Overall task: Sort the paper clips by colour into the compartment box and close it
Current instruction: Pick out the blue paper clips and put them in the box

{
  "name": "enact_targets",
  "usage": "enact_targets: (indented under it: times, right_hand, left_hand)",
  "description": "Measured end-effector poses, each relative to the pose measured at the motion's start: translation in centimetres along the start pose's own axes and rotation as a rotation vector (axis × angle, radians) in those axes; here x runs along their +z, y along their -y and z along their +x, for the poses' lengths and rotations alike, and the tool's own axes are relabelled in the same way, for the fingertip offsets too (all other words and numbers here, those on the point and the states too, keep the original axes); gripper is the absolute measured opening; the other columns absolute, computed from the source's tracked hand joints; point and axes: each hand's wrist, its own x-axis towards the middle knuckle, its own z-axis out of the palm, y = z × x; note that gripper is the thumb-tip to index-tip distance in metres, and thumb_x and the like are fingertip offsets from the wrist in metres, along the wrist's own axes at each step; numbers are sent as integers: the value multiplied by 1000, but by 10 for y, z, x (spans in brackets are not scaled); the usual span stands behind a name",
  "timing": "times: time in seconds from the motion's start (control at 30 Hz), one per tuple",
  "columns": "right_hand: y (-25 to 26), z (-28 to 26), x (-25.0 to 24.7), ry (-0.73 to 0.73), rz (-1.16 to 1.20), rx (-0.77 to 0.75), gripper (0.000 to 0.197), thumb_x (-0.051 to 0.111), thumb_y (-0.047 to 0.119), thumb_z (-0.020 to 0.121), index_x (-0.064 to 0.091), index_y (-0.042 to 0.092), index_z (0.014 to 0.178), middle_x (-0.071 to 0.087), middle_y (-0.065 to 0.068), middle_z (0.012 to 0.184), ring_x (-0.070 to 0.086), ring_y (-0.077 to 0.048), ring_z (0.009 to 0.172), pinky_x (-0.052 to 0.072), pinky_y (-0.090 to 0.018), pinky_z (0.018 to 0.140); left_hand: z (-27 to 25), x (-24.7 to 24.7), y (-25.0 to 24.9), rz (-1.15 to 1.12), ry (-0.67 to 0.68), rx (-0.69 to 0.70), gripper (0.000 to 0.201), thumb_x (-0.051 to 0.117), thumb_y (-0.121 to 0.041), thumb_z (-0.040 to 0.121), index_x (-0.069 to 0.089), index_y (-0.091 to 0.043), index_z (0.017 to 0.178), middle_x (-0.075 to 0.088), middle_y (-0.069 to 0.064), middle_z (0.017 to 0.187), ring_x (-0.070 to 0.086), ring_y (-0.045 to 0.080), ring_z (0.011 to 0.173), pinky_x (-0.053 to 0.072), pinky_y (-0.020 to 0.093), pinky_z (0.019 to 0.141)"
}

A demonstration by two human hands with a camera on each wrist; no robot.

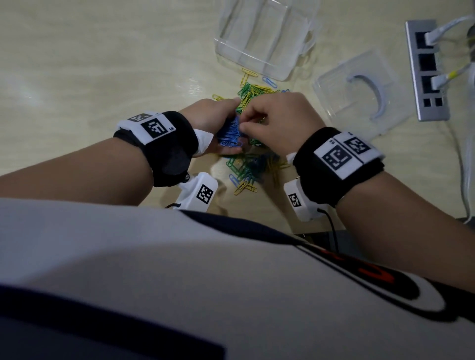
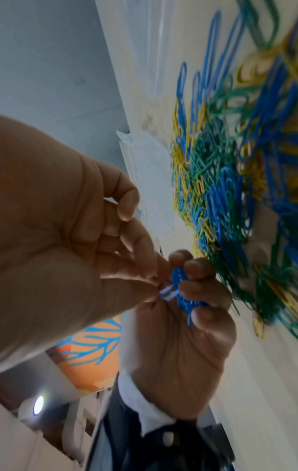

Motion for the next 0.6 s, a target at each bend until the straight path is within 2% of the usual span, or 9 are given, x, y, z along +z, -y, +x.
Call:
enact_targets:
  times: [0.07,0.13,0.23,0.3,0.43,0.6]
  right_hand:
    - [2,2,4,-35,-17,1,13,63,29,87,71,23,95,70,6,89,60,-10,85,47,-26,81]
    - [-5,4,5,-72,-106,26,14,57,27,89,69,22,96,67,1,97,60,-18,92,47,-33,83]
    - [-21,5,11,22,-398,54,18,54,28,90,65,24,104,58,-5,110,55,-28,103,45,-38,84]
    - [-27,5,15,57,-478,63,20,55,30,90,64,24,107,57,-6,112,55,-30,106,43,-39,82]
    - [-26,7,13,52,-464,65,18,55,28,91,66,21,104,62,-7,106,57,-31,101,44,-37,80]
    - [-23,7,-4,-36,-341,74,16,62,32,89,71,22,97,68,-4,98,60,-28,93,50,-34,80]
  left_hand:
    - [0,-1,0,7,4,-11,36,39,-39,99,55,-9,90,59,7,61,59,16,50,51,23,50]
    - [1,-3,2,27,4,-30,44,33,-41,100,55,-10,79,58,5,55,57,14,47,50,18,49]
    - [2,-7,2,22,-16,-33,47,31,-41,101,56,-12,73,58,4,53,56,14,49,49,16,49]
    - [1,-8,1,11,-18,-28,48,30,-41,101,55,-12,73,57,4,52,55,14,49,49,17,49]
    - [0,-9,0,24,-11,-10,48,30,-42,101,56,-11,73,57,3,51,55,13,48,50,17,49]
    - [3,-13,0,24,-2,-14,50,29,-42,101,57,-10,75,58,6,57,57,14,49,52,19,50]
